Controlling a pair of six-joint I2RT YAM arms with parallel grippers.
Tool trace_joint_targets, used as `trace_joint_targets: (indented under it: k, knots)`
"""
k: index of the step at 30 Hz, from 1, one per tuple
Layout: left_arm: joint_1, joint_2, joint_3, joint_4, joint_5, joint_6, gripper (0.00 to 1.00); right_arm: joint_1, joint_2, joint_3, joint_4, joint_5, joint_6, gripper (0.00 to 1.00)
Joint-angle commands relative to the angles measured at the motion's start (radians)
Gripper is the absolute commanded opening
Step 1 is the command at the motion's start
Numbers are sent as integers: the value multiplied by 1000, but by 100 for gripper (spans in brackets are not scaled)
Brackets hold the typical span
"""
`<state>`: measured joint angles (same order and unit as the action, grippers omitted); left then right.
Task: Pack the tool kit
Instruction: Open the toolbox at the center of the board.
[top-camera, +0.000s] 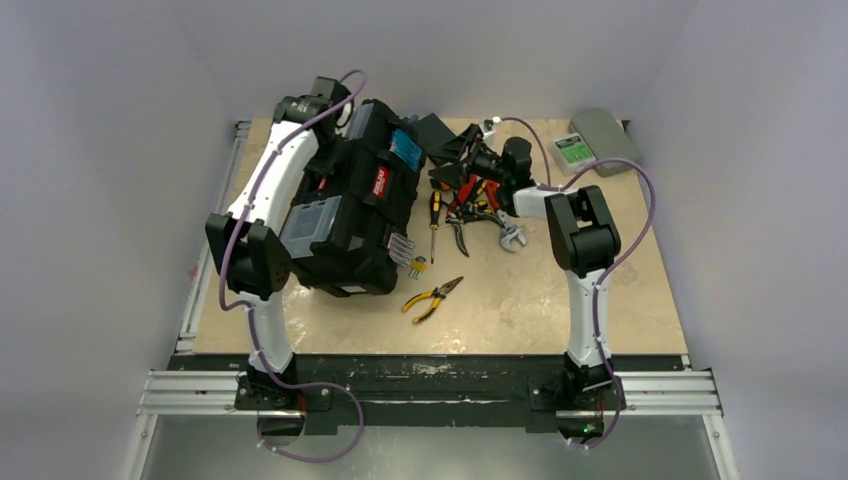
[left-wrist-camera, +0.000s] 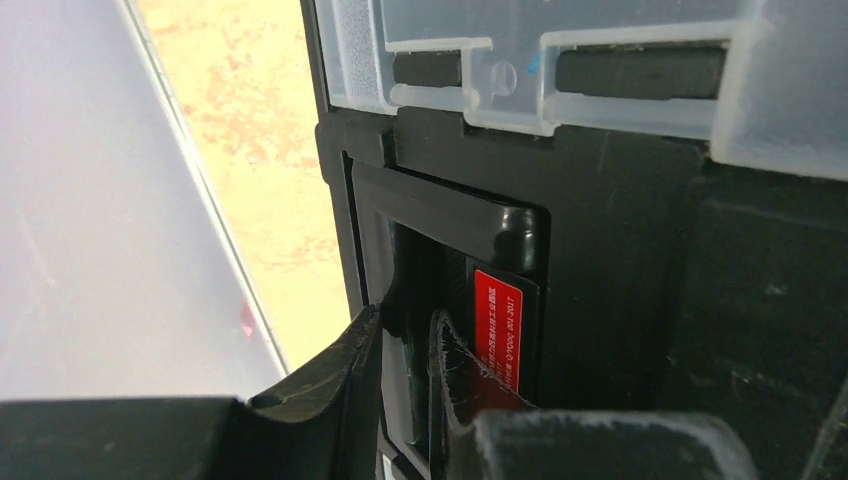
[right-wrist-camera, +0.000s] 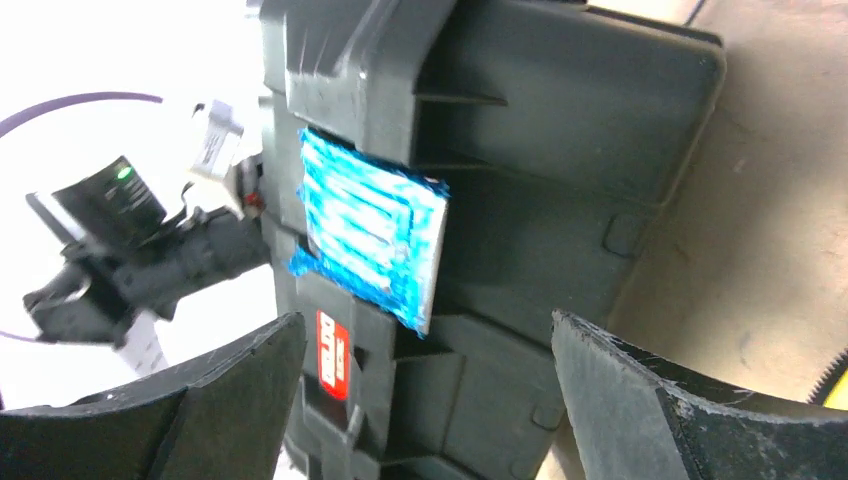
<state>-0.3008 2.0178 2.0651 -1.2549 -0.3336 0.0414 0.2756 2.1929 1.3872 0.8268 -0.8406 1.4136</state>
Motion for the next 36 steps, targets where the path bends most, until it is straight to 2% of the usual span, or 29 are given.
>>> trace_joint_targets:
  k: [1, 4, 10, 18, 30, 36]
  knots:
    - [8, 230, -155, -53, 493, -99, 8, 9, 91, 21, 478, -72, 275, 92]
    - [9, 231, -152, -57, 477, -97, 8, 19, 134, 52, 576, -71, 346, 91]
    - [8, 225, -150, -64, 453, -101, 8, 39, 125, 73, 557, -76, 332, 91]
    - [-35, 193, -160, -67, 371, -107, 8, 45, 79, 83, 516, -71, 328, 88]
    - [-63, 207, -153, -79, 337, -105, 8, 75, 169, 221, 481, -55, 382, 88]
    - [-84, 213, -151, -83, 302, -104, 8, 93, 187, 285, 362, -50, 331, 80]
